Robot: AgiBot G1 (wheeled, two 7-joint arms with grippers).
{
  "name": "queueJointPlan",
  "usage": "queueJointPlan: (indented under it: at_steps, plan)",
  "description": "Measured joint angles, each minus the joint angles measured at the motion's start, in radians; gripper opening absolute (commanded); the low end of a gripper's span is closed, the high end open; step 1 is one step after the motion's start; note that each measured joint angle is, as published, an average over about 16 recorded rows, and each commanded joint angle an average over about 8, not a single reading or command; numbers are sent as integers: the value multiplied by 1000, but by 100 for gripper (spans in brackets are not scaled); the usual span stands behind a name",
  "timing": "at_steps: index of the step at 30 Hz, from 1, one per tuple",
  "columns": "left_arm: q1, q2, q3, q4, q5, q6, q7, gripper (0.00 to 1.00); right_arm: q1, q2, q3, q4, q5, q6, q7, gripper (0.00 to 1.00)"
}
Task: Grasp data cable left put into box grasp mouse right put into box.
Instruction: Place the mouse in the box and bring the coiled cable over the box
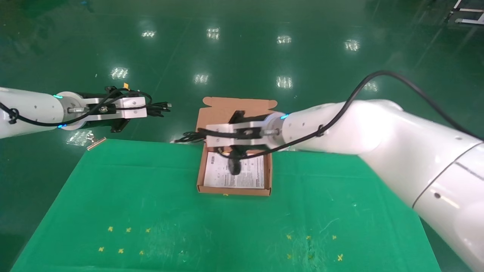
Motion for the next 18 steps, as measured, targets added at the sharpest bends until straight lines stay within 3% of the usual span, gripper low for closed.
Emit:
queueJointPlan:
  at_steps: [18]
  plan:
    - [3,-2,1,-10,6,2,-10,0,-57,0,-87,-112,86,52,107,0]
